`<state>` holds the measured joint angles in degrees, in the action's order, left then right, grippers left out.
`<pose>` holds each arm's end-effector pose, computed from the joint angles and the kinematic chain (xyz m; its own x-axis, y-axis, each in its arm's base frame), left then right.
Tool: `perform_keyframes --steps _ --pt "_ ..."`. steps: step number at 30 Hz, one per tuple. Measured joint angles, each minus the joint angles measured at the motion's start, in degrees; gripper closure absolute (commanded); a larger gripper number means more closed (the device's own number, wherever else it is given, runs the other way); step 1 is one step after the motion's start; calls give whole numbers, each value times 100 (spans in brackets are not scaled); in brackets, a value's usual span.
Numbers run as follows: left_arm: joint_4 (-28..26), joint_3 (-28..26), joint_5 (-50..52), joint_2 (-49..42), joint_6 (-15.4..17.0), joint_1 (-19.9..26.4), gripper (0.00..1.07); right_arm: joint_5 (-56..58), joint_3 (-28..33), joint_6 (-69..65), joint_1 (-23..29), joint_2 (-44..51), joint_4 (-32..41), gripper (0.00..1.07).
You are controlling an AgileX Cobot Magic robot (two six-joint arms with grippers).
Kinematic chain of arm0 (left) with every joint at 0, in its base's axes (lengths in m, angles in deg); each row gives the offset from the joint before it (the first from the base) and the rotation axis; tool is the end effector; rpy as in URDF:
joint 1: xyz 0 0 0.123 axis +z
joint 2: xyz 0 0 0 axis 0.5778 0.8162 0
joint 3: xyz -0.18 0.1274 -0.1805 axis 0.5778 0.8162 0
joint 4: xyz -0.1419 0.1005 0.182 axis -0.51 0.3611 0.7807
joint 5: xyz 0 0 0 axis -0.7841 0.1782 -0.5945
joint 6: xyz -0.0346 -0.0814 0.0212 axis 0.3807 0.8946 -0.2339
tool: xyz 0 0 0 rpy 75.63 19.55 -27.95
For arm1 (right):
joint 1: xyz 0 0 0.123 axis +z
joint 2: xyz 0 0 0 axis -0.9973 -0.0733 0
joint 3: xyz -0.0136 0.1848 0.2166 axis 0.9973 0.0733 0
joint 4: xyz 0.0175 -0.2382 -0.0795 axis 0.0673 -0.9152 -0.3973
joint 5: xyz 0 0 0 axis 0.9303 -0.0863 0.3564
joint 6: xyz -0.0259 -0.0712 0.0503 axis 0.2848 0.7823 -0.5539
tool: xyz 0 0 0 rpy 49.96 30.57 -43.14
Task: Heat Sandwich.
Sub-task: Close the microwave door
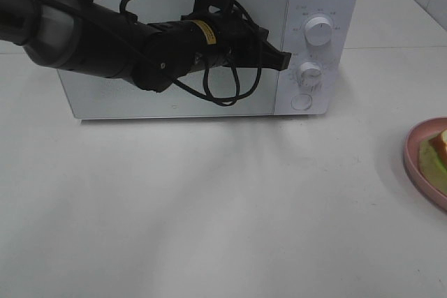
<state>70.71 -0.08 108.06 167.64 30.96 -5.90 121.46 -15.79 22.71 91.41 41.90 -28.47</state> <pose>0.3560 -0.3105 0.1784 -0.2302 0.2000 -0.9524 0.6521 0.7582 0.0016 -0.0052 -0.0083 0.2807 -0.4294 -0.0165 -0.9029 -0.0104 0.9999 -0.0133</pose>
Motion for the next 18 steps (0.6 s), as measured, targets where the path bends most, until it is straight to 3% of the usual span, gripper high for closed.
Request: perform_keyframes --steps 13,18 --pt "-63 17 -229 -69 0 0 107 0 0 11 0 0 0 31" --pt "-241 361 -246 -286 0 69 107 0 0 40 0 0 6 31"
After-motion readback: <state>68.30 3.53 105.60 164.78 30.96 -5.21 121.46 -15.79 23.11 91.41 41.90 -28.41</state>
